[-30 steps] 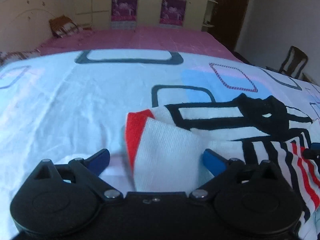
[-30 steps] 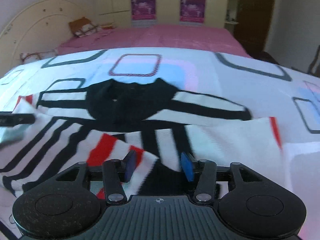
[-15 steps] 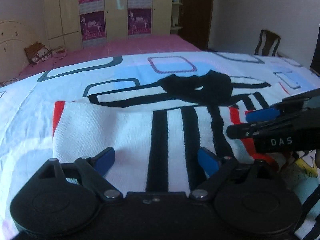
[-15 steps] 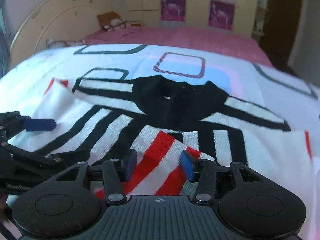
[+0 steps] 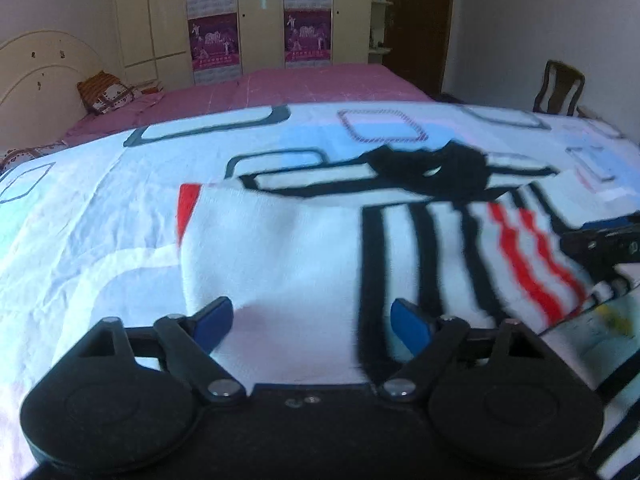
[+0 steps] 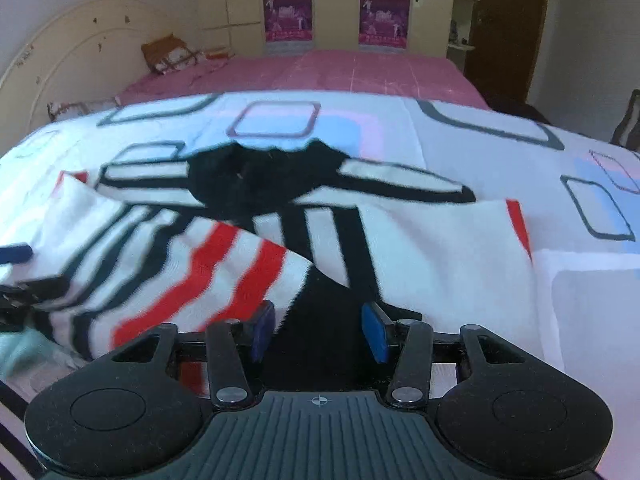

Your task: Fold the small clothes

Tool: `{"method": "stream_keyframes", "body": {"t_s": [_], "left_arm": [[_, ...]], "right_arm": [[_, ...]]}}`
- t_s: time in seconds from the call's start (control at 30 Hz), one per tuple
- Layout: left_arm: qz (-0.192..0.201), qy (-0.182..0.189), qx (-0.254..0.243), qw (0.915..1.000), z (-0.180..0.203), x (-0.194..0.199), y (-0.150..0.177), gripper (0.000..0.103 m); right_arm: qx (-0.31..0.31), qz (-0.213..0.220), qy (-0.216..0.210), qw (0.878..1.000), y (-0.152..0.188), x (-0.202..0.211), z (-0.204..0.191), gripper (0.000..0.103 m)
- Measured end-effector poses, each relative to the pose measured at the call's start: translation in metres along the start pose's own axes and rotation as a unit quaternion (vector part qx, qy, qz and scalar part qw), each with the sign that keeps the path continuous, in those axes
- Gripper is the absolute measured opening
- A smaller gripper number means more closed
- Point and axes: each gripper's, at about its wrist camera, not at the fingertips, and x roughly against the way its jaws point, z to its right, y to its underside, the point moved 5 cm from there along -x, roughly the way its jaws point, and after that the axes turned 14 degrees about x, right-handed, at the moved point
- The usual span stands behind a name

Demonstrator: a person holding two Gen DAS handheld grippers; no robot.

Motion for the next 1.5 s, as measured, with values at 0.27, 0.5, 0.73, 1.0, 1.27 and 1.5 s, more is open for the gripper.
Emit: {"method": "stream_keyframes", "body": {"t_s": [0.27, 0.5, 0.73, 1.0, 1.27, 1.5], "left_arm": [[-0.017, 0.015, 0.005, 0.9997, 0.041, -0.002, 0.024, 0.093], [-0.019, 0.010, -0.025, 0.9994, 0.014, 0.008, 0.037, 0.094], [-0.017, 0.004, -0.031, 0.9994, 0.017, 0.007, 0.038, 0.094], [-0.015, 0.005, -0.032, 0.9993, 0.017, 0.007, 0.040, 0.094], [-0.012, -0.012, -0.038, 0.9991, 0.020, 0.022, 0.043, 0.102], [-0.007, -0.032, -0.028, 0.9991, 0.009, 0.069, 0.076, 0.103]], "right_arm": [[0.040, 0.005, -0.036, 0.999, 0.009, 0.006, -0.056, 0.048], [-0.032, -0.006, 0.036, 0.999, 0.041, 0.017, 0.013, 0.049], [-0.070, 0.001, 0.039, 0.997, 0.044, 0.032, 0.027, 0.049], [-0.052, -0.022, 0.043, 0.997, 0.043, 0.017, 0.017, 0.049], [-0.046, -0.012, 0.036, 0.998, 0.042, 0.033, 0.018, 0.080], [-0.098, 0.017, 0.026, 0.995, 0.082, 0.095, 0.042, 0.080]]}}
